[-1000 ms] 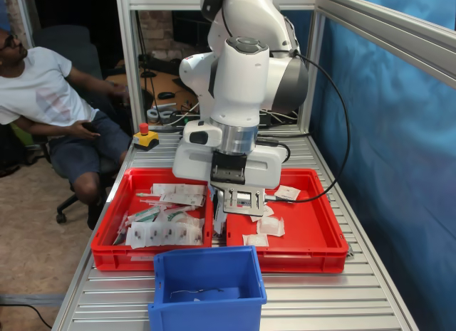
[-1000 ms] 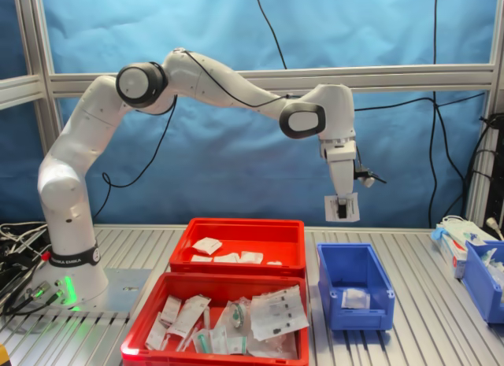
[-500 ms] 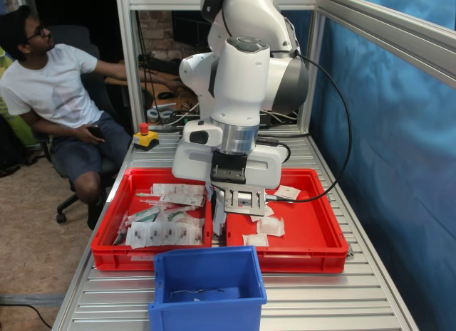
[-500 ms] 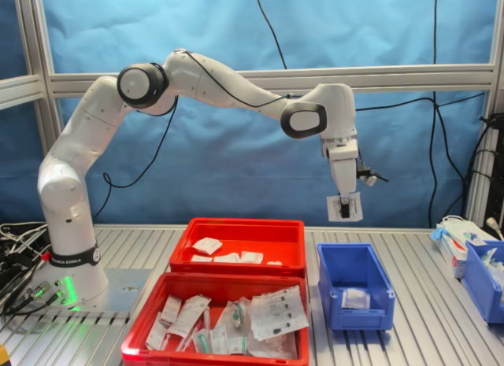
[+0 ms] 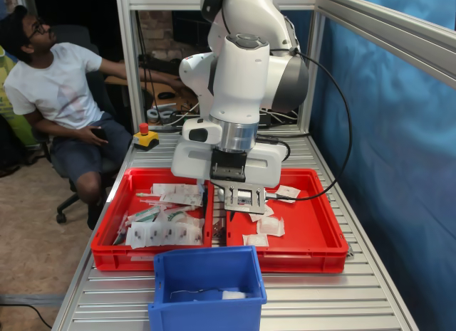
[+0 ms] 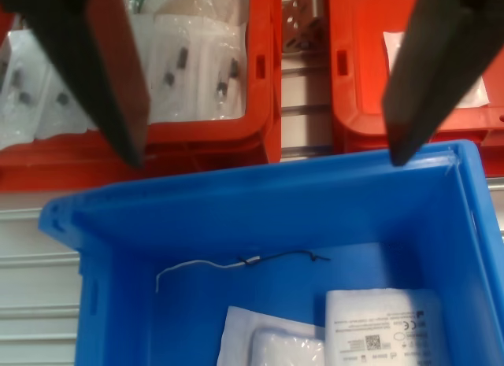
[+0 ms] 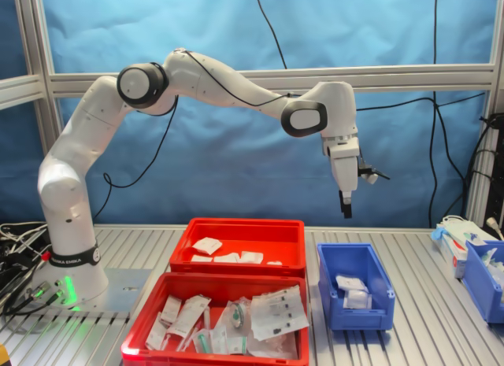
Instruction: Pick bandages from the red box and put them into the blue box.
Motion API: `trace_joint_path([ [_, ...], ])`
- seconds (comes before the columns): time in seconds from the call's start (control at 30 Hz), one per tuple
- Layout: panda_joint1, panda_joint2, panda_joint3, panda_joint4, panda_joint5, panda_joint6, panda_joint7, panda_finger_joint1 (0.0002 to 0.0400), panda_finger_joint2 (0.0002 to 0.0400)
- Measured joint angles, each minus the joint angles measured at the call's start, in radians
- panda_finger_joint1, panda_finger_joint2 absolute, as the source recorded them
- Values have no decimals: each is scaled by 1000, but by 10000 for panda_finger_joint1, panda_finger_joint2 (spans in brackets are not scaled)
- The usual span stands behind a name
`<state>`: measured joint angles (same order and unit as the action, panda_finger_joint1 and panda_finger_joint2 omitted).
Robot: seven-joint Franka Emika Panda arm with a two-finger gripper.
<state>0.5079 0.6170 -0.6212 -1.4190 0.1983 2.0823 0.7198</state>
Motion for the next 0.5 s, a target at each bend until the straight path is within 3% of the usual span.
trace_joint_path([
  [0.07, 0, 0, 0, 0, 0, 0, 0, 222, 222],
  [0.1, 0, 0, 0, 0, 0, 0, 0, 272, 272],
  [0.2, 0, 0, -1, 0, 0, 0, -1, 272, 272],
  [0.23, 0, 0, -2, 0, 0, 0, -1, 321, 321],
  [0.37, 0, -1, -3, 0, 0, 0, -1, 321, 321],
  [0.4, 0, -2, -4, 0, 0, 0, -1, 372, 372],
  [0.5, 1, -6, -5, -3, 0, -2, -1, 372, 372],
])
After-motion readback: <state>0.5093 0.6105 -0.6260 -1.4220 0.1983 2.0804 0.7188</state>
